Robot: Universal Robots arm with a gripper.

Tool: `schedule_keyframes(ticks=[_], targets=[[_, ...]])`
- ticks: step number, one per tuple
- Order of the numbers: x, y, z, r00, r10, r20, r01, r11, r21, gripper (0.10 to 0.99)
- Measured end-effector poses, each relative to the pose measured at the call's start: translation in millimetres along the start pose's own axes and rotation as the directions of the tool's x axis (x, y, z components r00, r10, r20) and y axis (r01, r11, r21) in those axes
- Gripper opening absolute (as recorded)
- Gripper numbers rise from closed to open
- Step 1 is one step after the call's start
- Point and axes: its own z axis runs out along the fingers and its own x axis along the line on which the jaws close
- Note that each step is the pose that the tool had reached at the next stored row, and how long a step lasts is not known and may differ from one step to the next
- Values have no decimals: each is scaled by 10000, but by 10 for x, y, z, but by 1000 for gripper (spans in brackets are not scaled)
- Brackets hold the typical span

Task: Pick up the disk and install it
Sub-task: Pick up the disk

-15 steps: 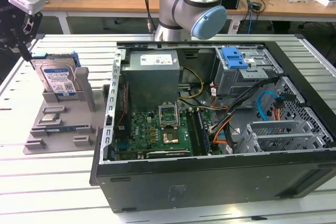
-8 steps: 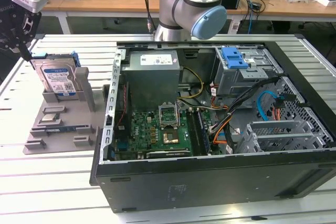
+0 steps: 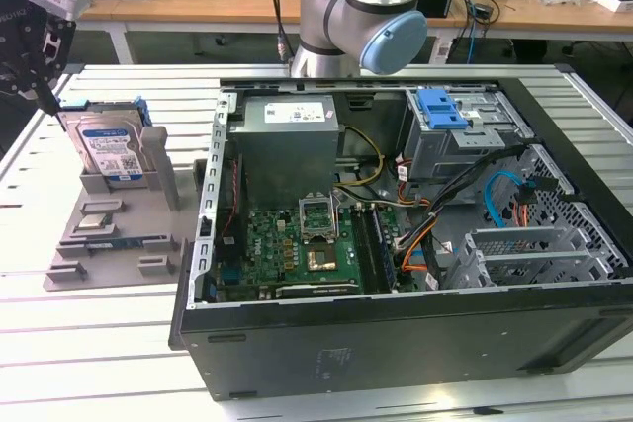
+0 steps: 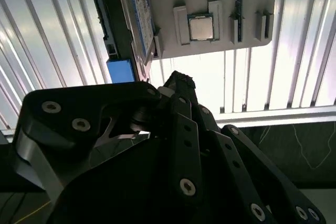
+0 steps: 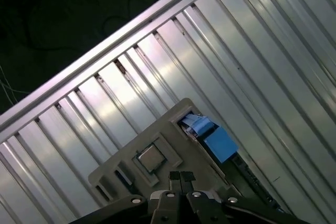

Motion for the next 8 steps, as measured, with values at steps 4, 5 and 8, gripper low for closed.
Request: schedule_keyframes(ticks=[4, 5, 8], targets=[[0, 0, 0, 9991, -421, -14, 421, 9991, -10, 106], [0, 0, 0, 9986, -523, -18, 523, 9986, -13, 106], [0, 0, 0, 9945, -1043, -36, 1043, 9945, -26, 106]])
